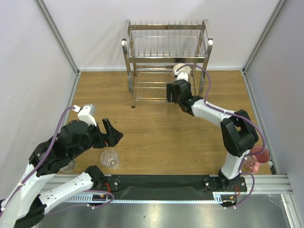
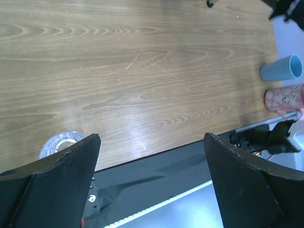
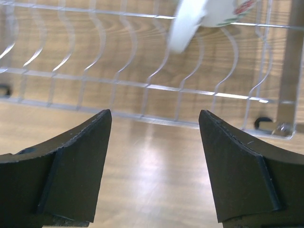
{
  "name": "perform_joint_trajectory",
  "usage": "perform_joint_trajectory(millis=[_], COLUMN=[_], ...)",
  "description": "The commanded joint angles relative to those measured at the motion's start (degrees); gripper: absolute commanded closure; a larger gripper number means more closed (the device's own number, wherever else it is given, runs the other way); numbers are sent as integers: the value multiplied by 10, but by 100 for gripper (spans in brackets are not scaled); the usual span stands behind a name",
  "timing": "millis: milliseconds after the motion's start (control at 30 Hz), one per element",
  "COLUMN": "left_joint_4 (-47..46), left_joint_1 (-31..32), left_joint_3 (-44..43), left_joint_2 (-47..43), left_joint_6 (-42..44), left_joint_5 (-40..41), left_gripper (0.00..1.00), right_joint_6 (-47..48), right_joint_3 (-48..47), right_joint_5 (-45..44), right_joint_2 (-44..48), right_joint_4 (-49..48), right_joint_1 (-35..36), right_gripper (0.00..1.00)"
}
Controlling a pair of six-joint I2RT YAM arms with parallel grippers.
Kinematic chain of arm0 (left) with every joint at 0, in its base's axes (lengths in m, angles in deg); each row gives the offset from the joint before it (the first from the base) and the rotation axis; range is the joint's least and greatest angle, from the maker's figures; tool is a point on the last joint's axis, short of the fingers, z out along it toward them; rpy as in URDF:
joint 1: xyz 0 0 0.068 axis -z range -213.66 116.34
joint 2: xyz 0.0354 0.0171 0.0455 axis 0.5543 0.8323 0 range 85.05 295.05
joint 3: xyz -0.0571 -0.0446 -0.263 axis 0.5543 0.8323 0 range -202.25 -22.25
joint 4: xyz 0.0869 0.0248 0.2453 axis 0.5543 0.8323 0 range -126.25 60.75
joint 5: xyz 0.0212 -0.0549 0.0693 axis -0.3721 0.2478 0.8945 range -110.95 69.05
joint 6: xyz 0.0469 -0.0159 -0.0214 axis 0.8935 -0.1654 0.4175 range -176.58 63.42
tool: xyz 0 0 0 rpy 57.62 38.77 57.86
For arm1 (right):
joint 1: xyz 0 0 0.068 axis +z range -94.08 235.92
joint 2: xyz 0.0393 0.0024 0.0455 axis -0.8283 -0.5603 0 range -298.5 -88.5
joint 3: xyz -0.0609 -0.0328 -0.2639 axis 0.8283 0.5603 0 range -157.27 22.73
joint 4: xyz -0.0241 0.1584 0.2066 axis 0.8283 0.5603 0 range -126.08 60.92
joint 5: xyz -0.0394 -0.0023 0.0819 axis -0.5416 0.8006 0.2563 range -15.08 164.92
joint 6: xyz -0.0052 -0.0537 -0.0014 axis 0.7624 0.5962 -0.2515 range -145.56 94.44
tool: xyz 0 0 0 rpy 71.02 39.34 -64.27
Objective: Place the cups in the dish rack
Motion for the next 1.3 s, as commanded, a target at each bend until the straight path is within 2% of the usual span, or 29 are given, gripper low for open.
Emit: perform_joint_trajectory(millis=[0,67,400,433,633,767,833,933,1067,1267], left_joint_4=[8,14,7,9,27,62,93,125,166,194], left_joint_1=[-4,-3,-3,-3,-3,-4,-3,-4,-3,-19], left_joint_3=[2,-1,8,13,19,25,31,54,64,41], left_joint_2=[3,7,0,-2,11,39,58,101,170,213], left_joint_6=[-51,-76,-154,-167,-156,-169,-181,-212,-275,-304], left_joint_5=[20,32,35,37,31,31,45,66,69,108], left_gripper=[4,0,0,0,0,0,5,9,6,3], right_joint_6=[11,4,-53,-59,-102,-142,-175,-214,-267,-266], right_joint_3=[18,39,153,174,235,251,263,286,301,279], right_joint_5=[4,7,38,62,113,190,225,235,246,243], right_joint_2=[52,73,177,187,258,319,369,423,499,536], right_joint_4=[-15,4,34,33,59,133,180,238,292,370], right_joint_1=[27,34,91,92,102,102,104,108,111,112], right_gripper=[20,20,21,20,21,22,22,25,29,30])
